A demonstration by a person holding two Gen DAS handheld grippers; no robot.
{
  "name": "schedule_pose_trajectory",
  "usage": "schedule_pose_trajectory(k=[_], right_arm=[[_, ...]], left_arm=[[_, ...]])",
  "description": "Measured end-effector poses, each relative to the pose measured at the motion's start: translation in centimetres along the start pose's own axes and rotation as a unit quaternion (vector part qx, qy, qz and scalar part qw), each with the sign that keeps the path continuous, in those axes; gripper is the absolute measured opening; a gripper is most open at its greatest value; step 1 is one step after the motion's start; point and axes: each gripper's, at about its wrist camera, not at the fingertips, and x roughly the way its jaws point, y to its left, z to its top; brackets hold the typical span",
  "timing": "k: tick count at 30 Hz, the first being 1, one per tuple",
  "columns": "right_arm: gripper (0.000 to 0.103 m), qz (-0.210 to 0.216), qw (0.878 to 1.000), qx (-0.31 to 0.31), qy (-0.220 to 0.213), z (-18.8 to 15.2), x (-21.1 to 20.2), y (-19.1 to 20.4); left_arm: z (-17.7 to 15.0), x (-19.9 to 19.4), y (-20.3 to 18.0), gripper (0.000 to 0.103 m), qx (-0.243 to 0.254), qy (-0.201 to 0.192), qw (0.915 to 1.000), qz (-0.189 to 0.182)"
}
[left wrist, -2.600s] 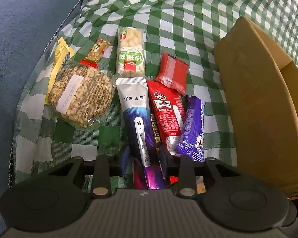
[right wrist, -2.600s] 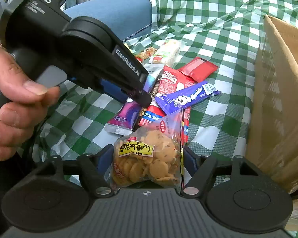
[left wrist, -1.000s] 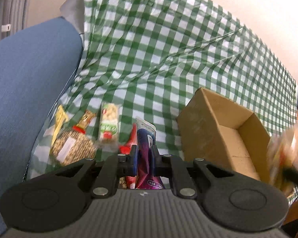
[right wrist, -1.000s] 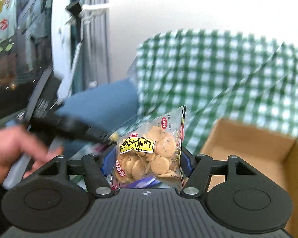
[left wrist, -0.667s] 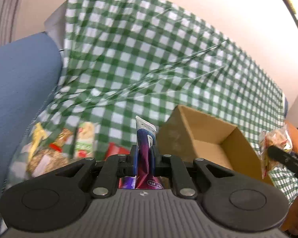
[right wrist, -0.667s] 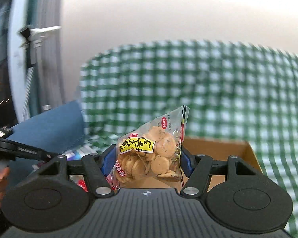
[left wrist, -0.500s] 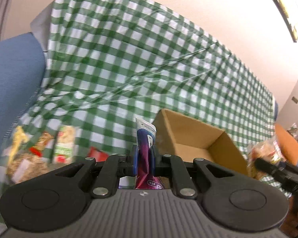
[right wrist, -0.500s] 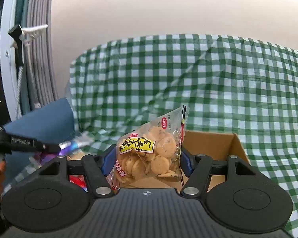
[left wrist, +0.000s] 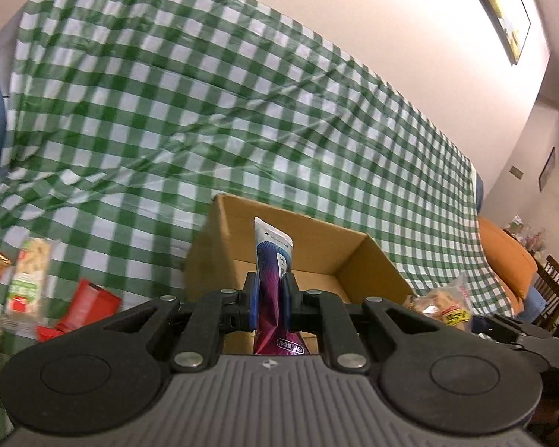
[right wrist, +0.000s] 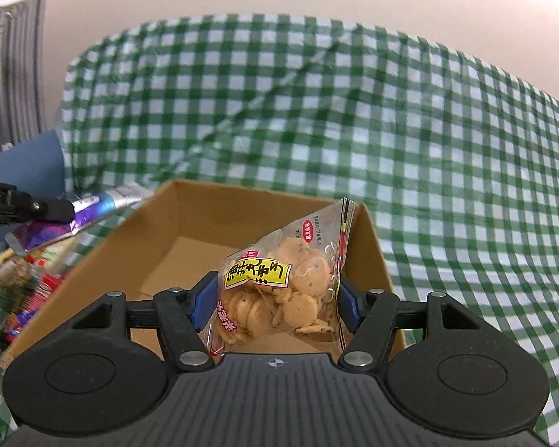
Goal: Organize snacks
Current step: 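Lift both held snacks and carry them over the cardboard box, then open both grippers to drop the tube and cookie bag into the box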
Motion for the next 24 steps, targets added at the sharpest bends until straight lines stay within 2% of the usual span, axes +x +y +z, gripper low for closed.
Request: schedule_pose_trajectory(k=[2,12,19,24], right_arm=[[0.067,-0.003,1.000,0.005,0.010,0.3,1.5,0.4],[0.067,-0.005,1.000,0.012,0.016,-0.2,-0.1,-0.9],[0.067,-0.008,1.000,0.015,0.019,0.5,1.2,-0.3],[0.067,-0.008,1.000,0.015,0.018,0.1,0.4,-0.9]], left_arm=[[-0.3,0.7,-0.6,0.013,0.003,0.005,1.0000,-0.006],[-1.8,1.5,-3.4,0.013,0.054,0.012,0.9980,-0.030],[-1.8,1.4,-3.2,0.013,0.050,0.011,0.9984,-0.026],[-1.7,1.6,-3.2,0.013,0.051,0.011,0.9983,-0.027]])
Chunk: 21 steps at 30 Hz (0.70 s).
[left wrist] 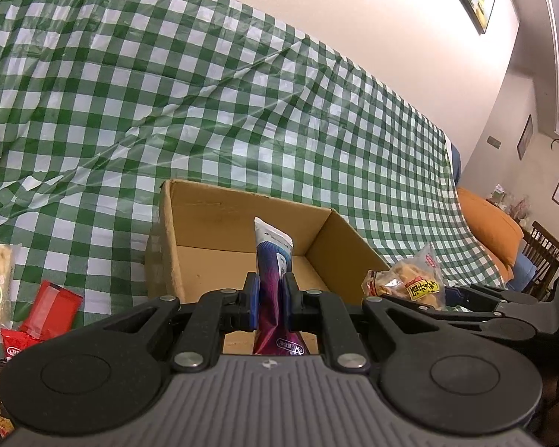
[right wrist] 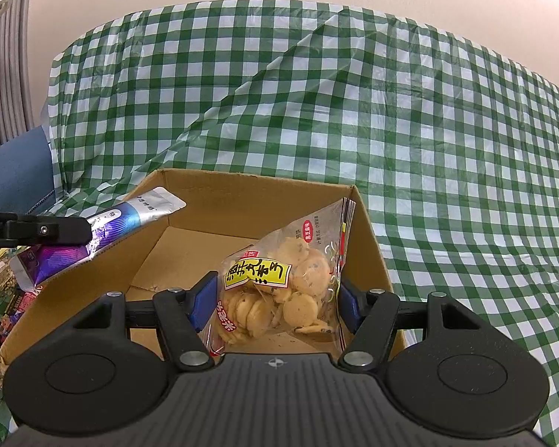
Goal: Organize snacks
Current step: 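Open both grippers to drop the tube and cookie bag into the box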
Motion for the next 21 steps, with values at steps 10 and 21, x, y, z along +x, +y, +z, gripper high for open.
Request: schedule_pose_trajectory(k=[10,21], right_arm=[[0.067,-0.002,1.000,0.001,-0.001,0.7,1.3,1.2],[0.084,-0.037,0.999,0.025,-0.018,1.2,1.7,2.6]], left_arm=[[0.1,-0.1,-0.1,0.014,-0.004,-0.004,0.9999,-0.013],[-0.1,0.4,0.7,0.045,-0.019,0.009,0.9998,-0.004]])
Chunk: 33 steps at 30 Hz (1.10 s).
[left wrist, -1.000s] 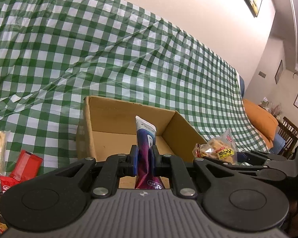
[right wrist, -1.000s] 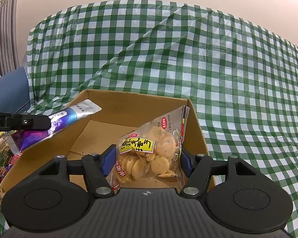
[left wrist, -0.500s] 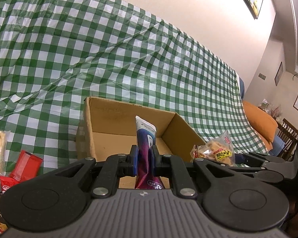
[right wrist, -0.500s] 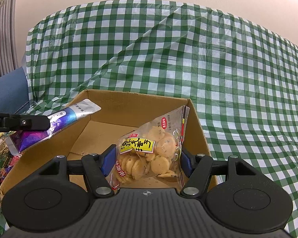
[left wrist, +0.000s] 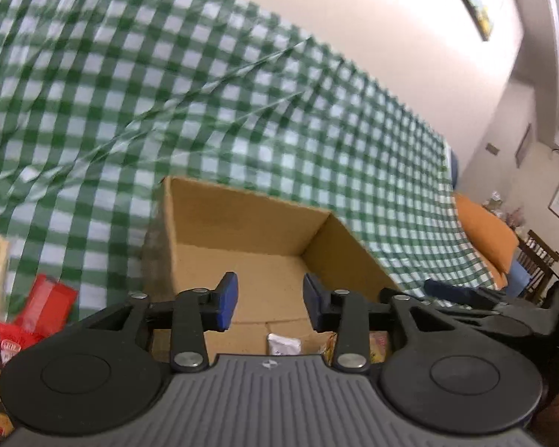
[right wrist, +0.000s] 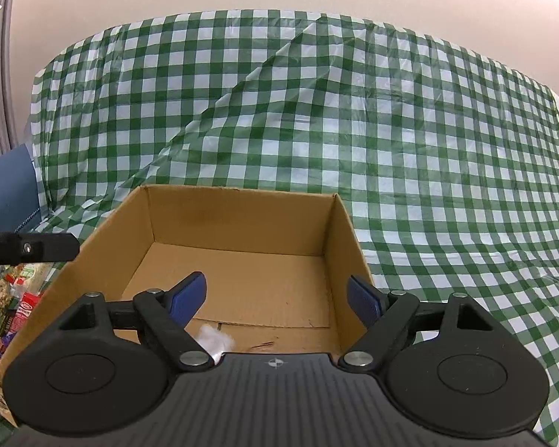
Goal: Organize snacks
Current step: 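Open both grippers to drop the tube and cookie bag into the box, then move both empty grippers back to the snack pile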
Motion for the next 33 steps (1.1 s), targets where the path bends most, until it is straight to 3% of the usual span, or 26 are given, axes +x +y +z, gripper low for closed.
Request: schedule_pose_trajectory(k=[6,12,13,14,16,21,24,28,31,33], right_arm=[[0.083,-0.008,1.000,-0.015,-0.012,-0.1,-0.3,0.7],[0.070,0.011,1.000,-0.010,-0.024,0.4,-0.4,0.9],[0.066,0.017,1.000,-0.008,-0.026,0.5,-0.3,0.9],[0.061,0.023,0.999,-0.004,-0.027,0.6,-0.4,1.2],[0.055,0.036,0.999,0.003,-0.031,0.7,-0.7,1.8],[0.045,0.078,0.996,0.013,-0.045,0.9,-1.9,4.7],[0.042,0.105,0.993,0.002,-0.045,0.7,-2.4,7.4],[0.042,0.142,0.989,-0.012,-0.047,0.7,-2.9,11.0],[0.041,0.164,0.985,-0.021,-0.046,0.8,-3.0,13.3],[0.035,0.182,0.982,-0.025,-0.042,0.8,-2.7,14.6]], left_arm=[[-0.6,-0.3,-1.7,0.055,0.056,-0.008,0.9982,0.021],[-0.6,-0.7,-1.5,0.054,0.058,0.000,0.9982,0.016],[-0.7,-1.2,-1.3,0.047,0.059,-0.001,0.9981,0.018],[-0.6,-1.8,-1.1,0.031,0.063,-0.005,0.9977,0.024],[-0.4,-3.2,-0.5,0.017,0.075,-0.005,0.9967,0.032],[1.2,-7.0,2.7,0.013,0.105,-0.004,0.9927,0.060],[1.6,-8.0,6.6,0.013,0.078,0.021,0.9911,0.106],[0.6,-8.4,11.3,0.013,0.012,0.059,0.9778,0.201],[0.6,-8.9,13.1,0.013,-0.007,0.067,0.9711,0.229],[0.5,-9.4,14.3,0.014,-0.026,0.071,0.9694,0.234]])
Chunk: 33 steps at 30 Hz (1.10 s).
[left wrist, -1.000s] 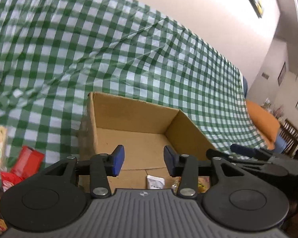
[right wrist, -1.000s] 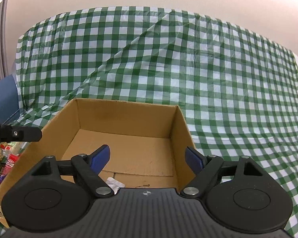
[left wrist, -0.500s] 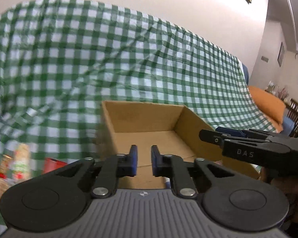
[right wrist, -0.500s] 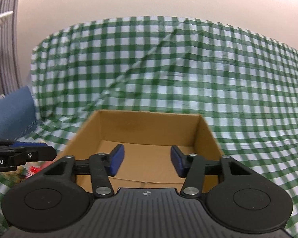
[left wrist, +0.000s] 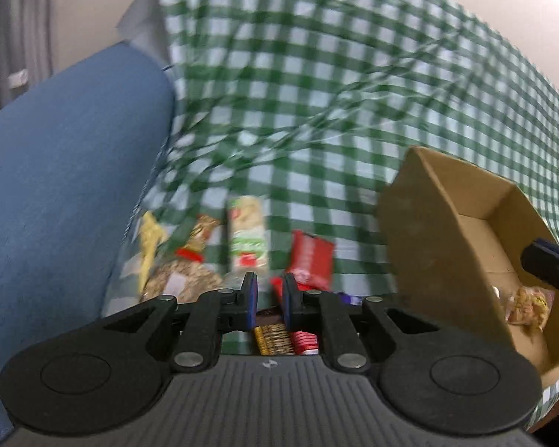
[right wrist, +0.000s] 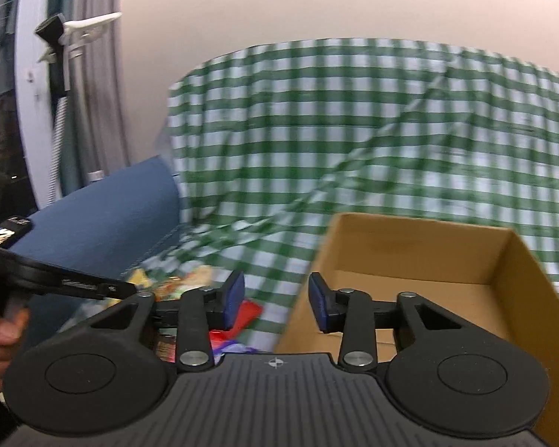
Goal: Organize snacks
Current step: 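Move both empty grippers back to the snack pile, then grasp the clear bean bag with the left gripper while the right grasps the purple chocolate bar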
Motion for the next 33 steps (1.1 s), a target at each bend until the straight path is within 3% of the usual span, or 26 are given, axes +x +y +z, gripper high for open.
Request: schedule_pose_trajectory(k=[2,7,13,15,20,22,24,26,31,33], right_arm=[[0.024,0.017,1.000,0.005,0.005,-0.2,0.7,0.9],[0.024,0.061,0.998,0.024,0.026,-0.5,2.8,3.4],[0.025,0.101,0.990,0.010,0.102,-1.7,6.9,7.4],[0.026,0.087,0.989,-0.009,0.118,-2.1,8.1,8.7],[0.052,0.030,0.988,-0.018,0.152,-2.9,11.0,10.0],[0.057,0.012,0.987,-0.007,0.163,-3.0,11.9,9.9],[0.058,-0.004,0.985,-0.003,0.172,-3.2,13.0,10.0],[0.058,-0.011,0.984,0.008,0.179,-3.5,13.5,9.5],[0.058,-0.023,0.978,0.042,0.205,-4.1,15.1,8.2],[0.058,-0.028,0.973,0.058,0.220,-4.4,15.6,7.7]], left_arm=[[0.1,0.3,1.1,0.014,-0.020,0.005,0.9998,0.000],[0.4,1.3,3.4,0.014,-0.074,0.020,0.9971,0.003],[0.5,2.5,5.6,0.024,-0.115,0.038,0.9925,0.014],[0.6,3.0,5.7,0.032,-0.109,0.045,0.9927,0.023],[1.0,4.7,5.0,0.054,-0.075,0.051,0.9950,0.042],[1.2,5.6,4.6,0.064,-0.064,0.052,0.9956,0.044],[1.4,6.5,4.2,0.067,-0.053,0.055,0.9962,0.043],[1.6,7.6,3.7,0.080,-0.035,0.062,0.9958,0.059],[1.3,10.8,3.2,0.085,0.004,0.098,0.9884,0.116],[1.3,11.4,2.8,0.091,0.020,0.099,0.9878,0.118]])
